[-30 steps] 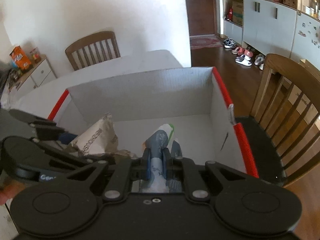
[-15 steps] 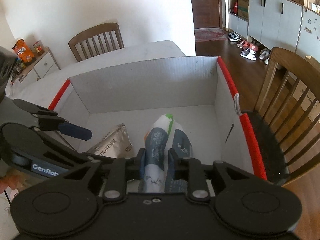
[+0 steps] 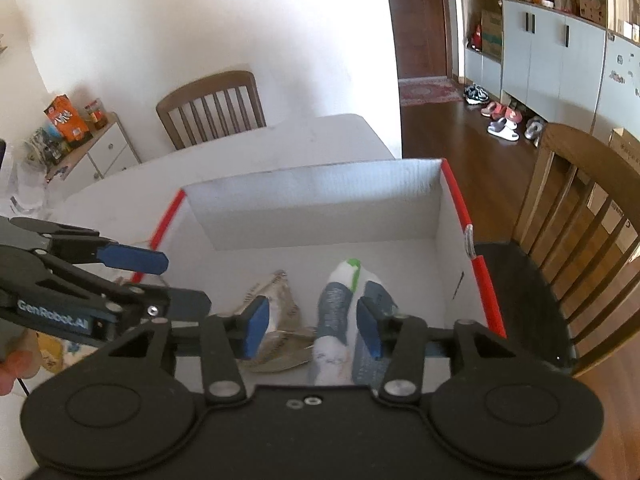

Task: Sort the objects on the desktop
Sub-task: 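Open both tools to drop the bags into the shoebox, then move both tools back over the table items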

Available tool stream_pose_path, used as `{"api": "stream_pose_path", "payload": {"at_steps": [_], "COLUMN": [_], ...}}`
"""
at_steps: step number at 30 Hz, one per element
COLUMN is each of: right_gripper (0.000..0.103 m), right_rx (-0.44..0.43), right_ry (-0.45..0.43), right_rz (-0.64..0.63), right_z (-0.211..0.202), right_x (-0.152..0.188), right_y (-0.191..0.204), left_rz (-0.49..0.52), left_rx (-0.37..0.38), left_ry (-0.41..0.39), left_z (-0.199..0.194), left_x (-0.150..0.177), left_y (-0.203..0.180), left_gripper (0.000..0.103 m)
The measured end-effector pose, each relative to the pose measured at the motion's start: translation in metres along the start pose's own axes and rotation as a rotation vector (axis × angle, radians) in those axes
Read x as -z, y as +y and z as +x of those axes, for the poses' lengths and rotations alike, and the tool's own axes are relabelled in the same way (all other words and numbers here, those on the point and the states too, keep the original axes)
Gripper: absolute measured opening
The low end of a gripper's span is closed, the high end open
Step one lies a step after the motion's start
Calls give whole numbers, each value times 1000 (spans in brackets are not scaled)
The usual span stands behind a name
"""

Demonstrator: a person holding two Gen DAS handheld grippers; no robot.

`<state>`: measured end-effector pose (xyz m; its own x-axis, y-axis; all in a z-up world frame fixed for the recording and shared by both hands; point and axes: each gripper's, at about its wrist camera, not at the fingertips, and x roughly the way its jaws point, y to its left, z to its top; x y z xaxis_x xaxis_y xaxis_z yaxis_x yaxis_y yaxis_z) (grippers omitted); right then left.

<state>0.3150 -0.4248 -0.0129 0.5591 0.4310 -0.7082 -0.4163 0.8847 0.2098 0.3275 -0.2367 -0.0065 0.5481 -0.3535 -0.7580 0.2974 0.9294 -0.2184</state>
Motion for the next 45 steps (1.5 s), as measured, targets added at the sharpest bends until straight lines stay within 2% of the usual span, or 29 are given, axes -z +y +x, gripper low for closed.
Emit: {"api": "stream_pose_path", "payload": {"at_steps": [9,21,24,26,31,35,40,43,45], "right_gripper": [56,64,65,65,74,77,84,87,87], "right_rx": [-24,-47,-54,-58,-73,-67,-76,-90,-99], "right_ry": [-36,-41,-24,-14,9,25,41,49,57], "right_rz": [-21,-54,-62,-63,-96,-118,-145,-183,-205], "right_z": [-28,-38,-33,-30,-20,-11,-1,5,11], "right_x": [10,37,47,54,71,84,100,107,110], "right_y": [47,119,136,147,167,180,190,195,198], "left_rz": [-1,-2,-3,-6,13,25,10,19,28], "left_rx": [15,-5,-11,-9,-14,-15,-35,-44,-50], "left_ry": [-96,-122,-122,-119,-105,-82,-46,-23,-5], "left_z": [-67,-125,-133,-137,-141,-141,-134,-127,-121], "left_x": [29,82,97,107,133,158,185,202,212], "left_y": [22,68,77,84,96,105,115,119,121], "left_gripper": [76,76,76,82,84,87,90,100,100]}}
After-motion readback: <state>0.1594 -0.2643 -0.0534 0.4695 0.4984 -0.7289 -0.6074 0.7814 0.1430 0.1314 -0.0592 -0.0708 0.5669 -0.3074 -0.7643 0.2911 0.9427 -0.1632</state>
